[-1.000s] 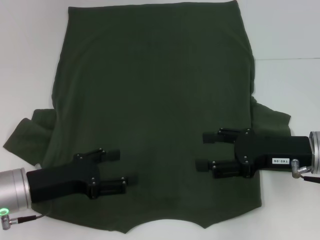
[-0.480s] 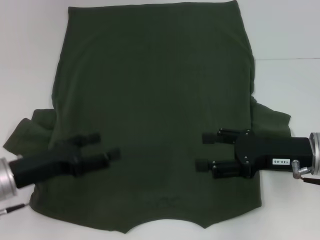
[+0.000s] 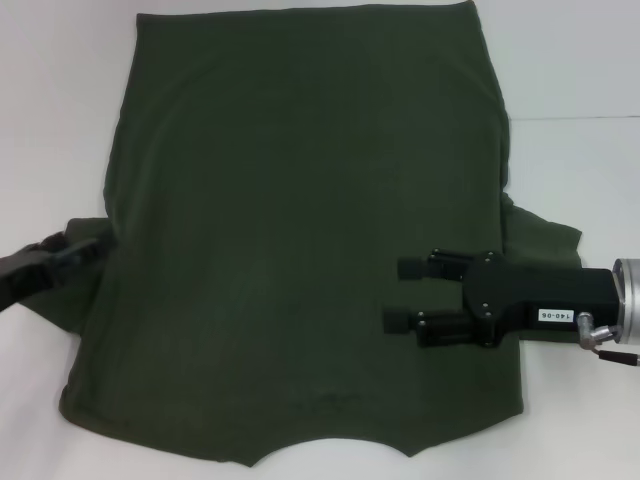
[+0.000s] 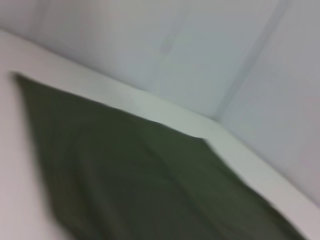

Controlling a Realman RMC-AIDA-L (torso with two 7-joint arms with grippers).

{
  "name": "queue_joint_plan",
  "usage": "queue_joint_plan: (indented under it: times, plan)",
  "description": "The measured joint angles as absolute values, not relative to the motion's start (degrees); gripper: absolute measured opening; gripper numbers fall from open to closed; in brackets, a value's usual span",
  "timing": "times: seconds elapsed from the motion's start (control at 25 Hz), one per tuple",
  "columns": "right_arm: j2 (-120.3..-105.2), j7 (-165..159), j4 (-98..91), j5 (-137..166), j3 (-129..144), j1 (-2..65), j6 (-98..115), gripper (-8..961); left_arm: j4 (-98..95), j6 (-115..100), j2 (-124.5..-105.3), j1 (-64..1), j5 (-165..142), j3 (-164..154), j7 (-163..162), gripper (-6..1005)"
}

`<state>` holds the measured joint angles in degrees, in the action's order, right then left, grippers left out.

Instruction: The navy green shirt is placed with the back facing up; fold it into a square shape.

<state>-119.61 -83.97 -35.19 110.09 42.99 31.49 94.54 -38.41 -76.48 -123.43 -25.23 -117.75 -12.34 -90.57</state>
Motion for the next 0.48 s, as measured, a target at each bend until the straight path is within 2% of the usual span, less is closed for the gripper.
queue_joint_plan:
  times: [0.48]
  plan:
    - [-119.62, -84.02, -34.88, 109.58, 42.97, 31.82, 93.74, 899, -38.13, -66.18, -123.32, -25.34, -117.44, -11.24, -90.66, 942]
